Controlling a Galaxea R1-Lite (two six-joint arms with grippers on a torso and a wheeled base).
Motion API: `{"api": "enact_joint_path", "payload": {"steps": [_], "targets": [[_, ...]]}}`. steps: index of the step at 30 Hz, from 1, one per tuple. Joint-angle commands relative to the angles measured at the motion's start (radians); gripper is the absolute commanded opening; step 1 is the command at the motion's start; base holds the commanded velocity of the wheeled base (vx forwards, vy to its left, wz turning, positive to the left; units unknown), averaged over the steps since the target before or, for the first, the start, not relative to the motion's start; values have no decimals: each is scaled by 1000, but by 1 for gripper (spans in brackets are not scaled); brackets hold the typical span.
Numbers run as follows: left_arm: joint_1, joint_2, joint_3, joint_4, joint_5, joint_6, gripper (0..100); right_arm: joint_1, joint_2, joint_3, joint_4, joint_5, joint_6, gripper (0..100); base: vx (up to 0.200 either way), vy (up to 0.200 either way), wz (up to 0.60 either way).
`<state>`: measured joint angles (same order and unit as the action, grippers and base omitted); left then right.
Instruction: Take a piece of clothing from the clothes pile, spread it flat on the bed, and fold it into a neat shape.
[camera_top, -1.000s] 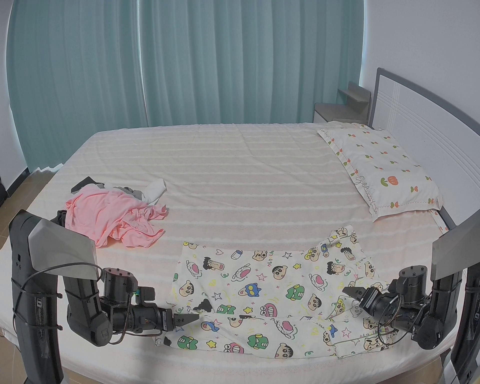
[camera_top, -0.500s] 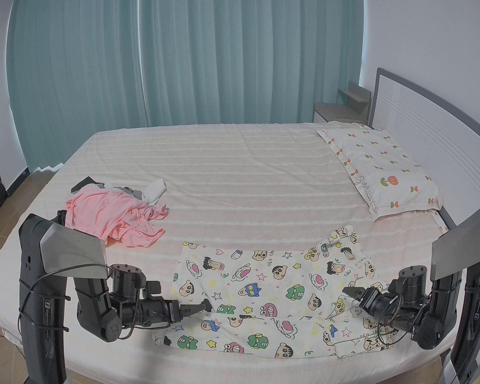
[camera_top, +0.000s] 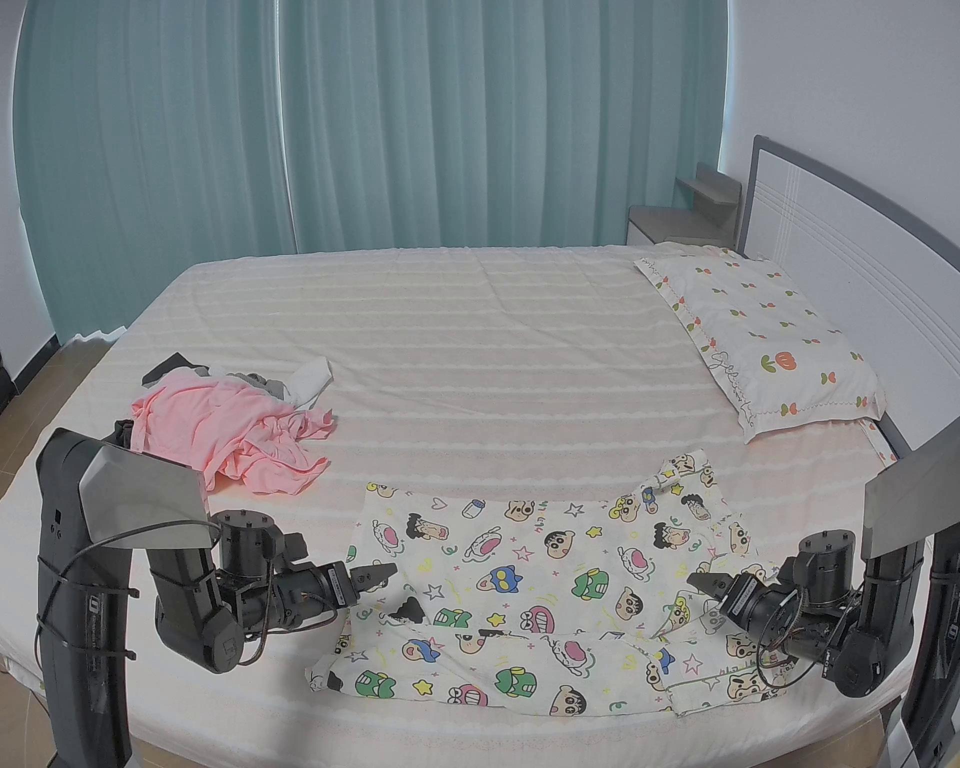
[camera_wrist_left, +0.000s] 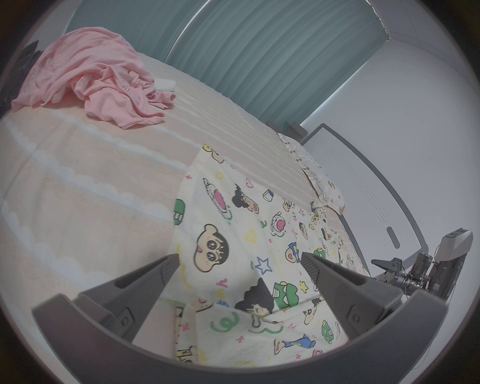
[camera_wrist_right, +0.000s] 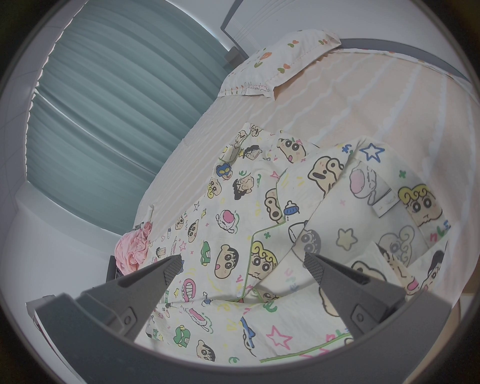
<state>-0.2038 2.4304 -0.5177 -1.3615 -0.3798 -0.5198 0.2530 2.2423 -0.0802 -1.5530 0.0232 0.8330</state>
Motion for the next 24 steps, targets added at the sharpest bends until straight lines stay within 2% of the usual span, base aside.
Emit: {"api": "enact_joint_path", "payload": {"steps": [1,3,4,5,8,11,14,18,20,24], "targets": [[17,-1,68,-25,-27,0,100,-83,-13,34,-18,9,-155,100,0,0,0],[21,4,94,-61,-54,-2,100,-143,-17,59,-18,32,-255,100,0,0,0],[21,4,94,-61,-54,-2,100,-143,-17,59,-18,32,-255,100,0,0,0],[37,7,111,-100,-82,-6,100,-219,-13,80,-18,112,-353,100,0,0,0],[41,13,117,-122,-93,-8,100,-362,8,80,-18,304,-520,100,0,0,0],[41,15,125,-123,-94,-6,100,-462,69,80,-18,446,-663,100,0,0,0],[41,16,125,-125,-96,-6,100,-492,146,69,-18,472,-738,100,0,0,0],[41,16,126,-125,-97,-6,100,-492,230,46,-18,514,-816,100,0,0,0],[41,16,130,-125,-100,-6,100,-494,255,48,-18,574,-867,100,0,0,0],[41,16,130,-126,-111,-6,100,-497,276,46,-18,644,-893,100,0,0,0]]}}
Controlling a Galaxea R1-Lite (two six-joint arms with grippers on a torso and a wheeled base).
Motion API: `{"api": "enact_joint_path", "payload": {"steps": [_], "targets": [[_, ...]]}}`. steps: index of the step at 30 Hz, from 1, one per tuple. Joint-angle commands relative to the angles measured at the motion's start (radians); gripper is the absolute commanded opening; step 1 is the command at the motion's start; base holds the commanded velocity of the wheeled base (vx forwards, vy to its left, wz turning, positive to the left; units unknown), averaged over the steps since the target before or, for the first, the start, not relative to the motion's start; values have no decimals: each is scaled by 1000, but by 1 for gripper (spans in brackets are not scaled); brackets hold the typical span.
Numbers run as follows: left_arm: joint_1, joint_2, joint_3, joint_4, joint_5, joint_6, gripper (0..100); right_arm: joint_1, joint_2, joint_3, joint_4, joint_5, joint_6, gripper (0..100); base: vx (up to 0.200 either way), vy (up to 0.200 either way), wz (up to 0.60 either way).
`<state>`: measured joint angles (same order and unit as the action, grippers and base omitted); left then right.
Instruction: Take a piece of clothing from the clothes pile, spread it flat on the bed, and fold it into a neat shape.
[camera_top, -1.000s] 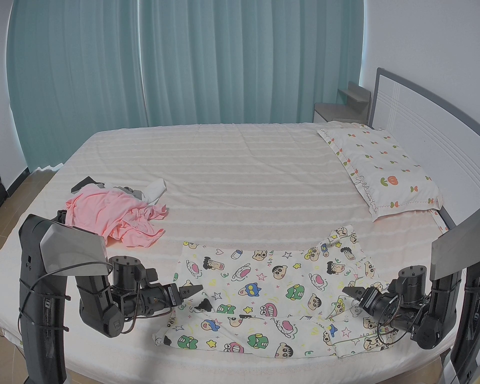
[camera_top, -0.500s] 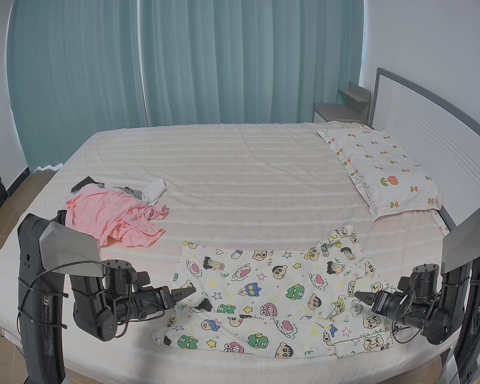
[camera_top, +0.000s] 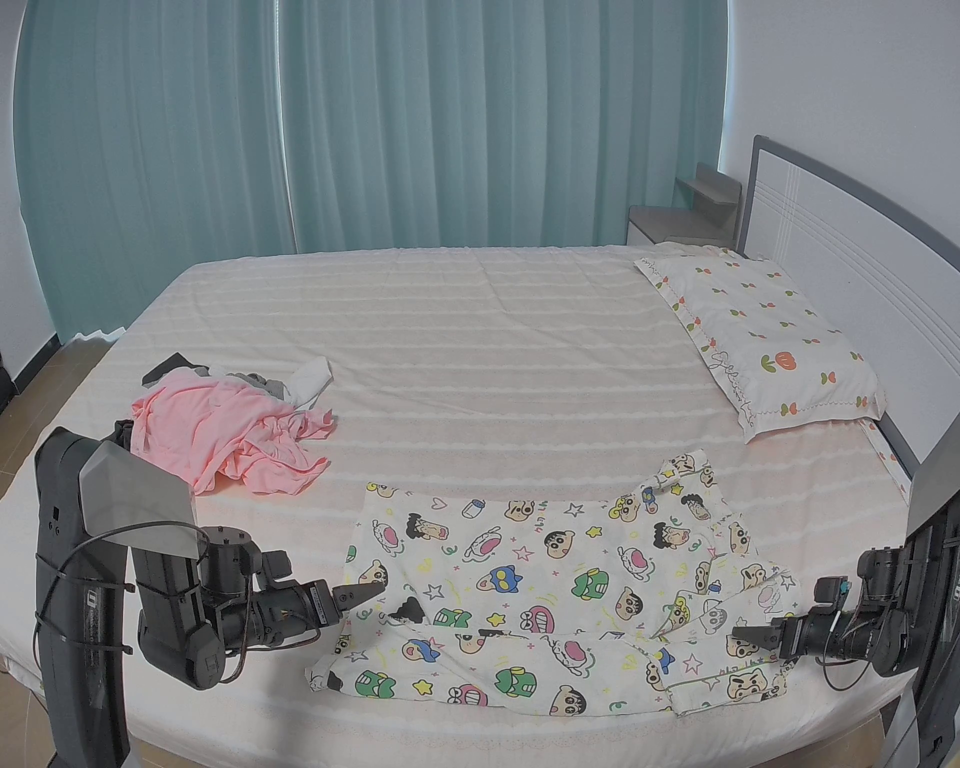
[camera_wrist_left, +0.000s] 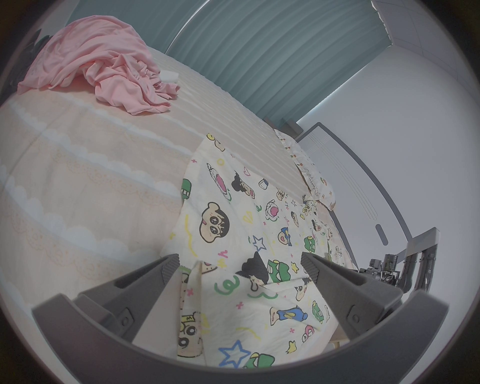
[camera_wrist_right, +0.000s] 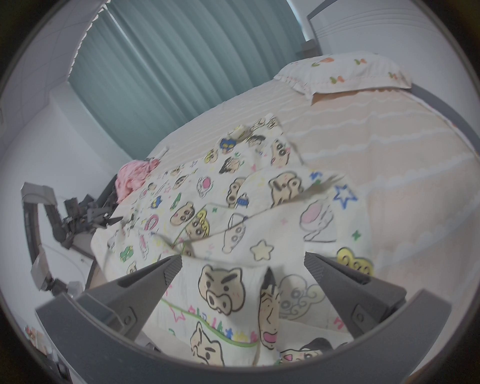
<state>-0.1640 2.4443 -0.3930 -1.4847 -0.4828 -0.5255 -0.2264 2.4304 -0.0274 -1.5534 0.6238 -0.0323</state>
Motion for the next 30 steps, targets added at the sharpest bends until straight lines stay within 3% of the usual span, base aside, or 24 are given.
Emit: {"api": "enact_joint_path", "payload": {"steps": [1,6,7,12,13,18,23,30], "targets": [[1,2,5,-3,-8,-1,100,-18,88,-6,-17,51,-32,100,0,0,0],[1,12,9,-26,-7,1,100,-13,98,-8,-17,70,-63,100,0,0,0],[1,18,14,-42,-7,1,100,-13,99,-8,-17,73,-63,0,0,0,0],[1,39,22,-86,-7,4,100,-22,101,-12,-17,125,-61,0,0,0,0],[1,38,22,-86,-8,1,100,-39,99,-14,-17,163,-61,0,0,0,0],[3,38,22,-86,-8,1,100,-90,95,-35,-17,234,-57,0,0,0,0],[3,38,22,-86,-8,-1,100,-114,73,-55,-17,255,-49,0,0,0,0],[3,39,20,-86,-7,6,100,-111,7,-103,-17,254,46,0,0,0,0]]}}
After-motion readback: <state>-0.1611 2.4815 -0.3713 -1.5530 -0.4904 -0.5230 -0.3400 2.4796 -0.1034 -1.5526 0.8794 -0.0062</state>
